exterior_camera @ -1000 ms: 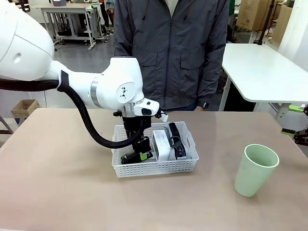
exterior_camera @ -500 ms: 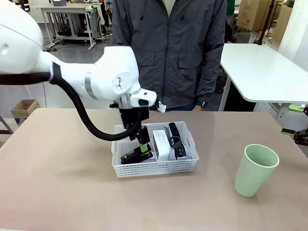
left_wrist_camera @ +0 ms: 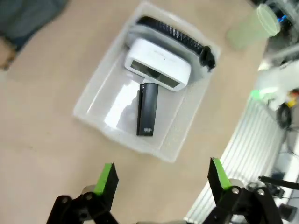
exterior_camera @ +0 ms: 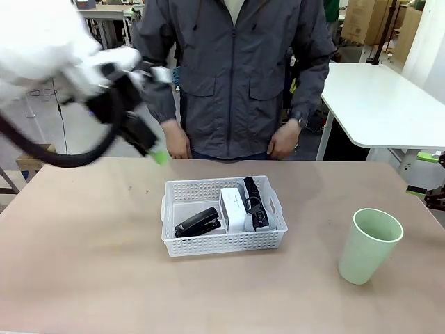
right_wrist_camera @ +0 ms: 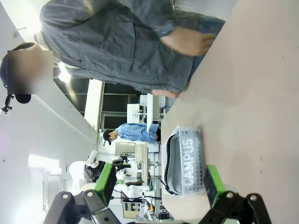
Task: Efficiently arrange items inside the basket to fit them all.
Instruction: Pick up the Stapler and place it inside the Organizing basket.
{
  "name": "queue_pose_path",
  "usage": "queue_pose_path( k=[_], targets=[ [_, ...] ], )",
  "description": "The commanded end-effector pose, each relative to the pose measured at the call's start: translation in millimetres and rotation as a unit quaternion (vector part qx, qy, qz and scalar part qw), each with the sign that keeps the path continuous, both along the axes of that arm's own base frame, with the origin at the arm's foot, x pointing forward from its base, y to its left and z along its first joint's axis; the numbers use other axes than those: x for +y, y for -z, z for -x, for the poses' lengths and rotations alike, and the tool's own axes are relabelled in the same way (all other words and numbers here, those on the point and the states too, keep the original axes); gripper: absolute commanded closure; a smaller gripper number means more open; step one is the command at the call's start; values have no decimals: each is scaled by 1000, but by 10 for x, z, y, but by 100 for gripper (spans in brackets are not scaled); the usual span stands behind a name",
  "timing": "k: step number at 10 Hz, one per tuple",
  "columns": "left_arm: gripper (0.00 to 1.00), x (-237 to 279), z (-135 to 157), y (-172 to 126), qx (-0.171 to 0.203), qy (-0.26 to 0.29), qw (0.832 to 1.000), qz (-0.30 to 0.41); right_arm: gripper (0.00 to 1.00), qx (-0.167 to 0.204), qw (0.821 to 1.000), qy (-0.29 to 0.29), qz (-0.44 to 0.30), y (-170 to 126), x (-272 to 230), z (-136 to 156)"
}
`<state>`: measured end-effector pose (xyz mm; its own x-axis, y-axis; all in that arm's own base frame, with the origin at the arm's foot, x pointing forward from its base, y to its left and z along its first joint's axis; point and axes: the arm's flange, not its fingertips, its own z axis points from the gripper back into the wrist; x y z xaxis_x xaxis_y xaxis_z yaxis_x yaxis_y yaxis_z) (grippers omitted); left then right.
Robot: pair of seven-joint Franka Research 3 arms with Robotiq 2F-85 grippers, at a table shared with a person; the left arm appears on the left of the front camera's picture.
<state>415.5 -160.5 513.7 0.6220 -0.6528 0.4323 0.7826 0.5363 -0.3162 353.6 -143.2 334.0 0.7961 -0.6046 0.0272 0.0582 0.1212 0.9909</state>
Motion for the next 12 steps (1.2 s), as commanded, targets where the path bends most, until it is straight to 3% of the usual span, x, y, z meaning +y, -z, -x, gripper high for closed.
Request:
queue_pose_path(
  k=[1, 2, 4, 6, 7, 9, 10, 12],
  targets=[
    [0, 969, 312, 117, -1, 10, 991, 136, 0, 10, 1000, -5, -4, -50, -1, 42],
    [0, 1416, 531, 239, -23, -48, 980, 192, 0, 10, 1000, -5, -4, -50, -1, 42],
    [0, 2233, 1017, 564, -53, -161, 941, 294, 0, 10, 1000, -5, -4, -50, -1, 42],
    [0, 2747, 1208, 940, -42, -222, 903, 367, 0, 10, 1000, -5, -4, -50, -1, 42],
    [0, 2832, 1186, 1065, -36, -223, 896, 383, 0, 10, 1000, -5, -4, -50, -1, 42],
    [0, 2799, 976, 1124, -7, -193, 908, 371, 0, 10, 1000, -5, -4, -50, -1, 42],
    [0, 3124, 1118, 943, -25, -239, 897, 372, 0, 10, 1000, -5, -4, -50, -1, 42],
    [0, 3124, 1118, 943, -25, -239, 897, 372, 0, 10, 1000, -5, -4, -50, -1, 42]
  ],
)
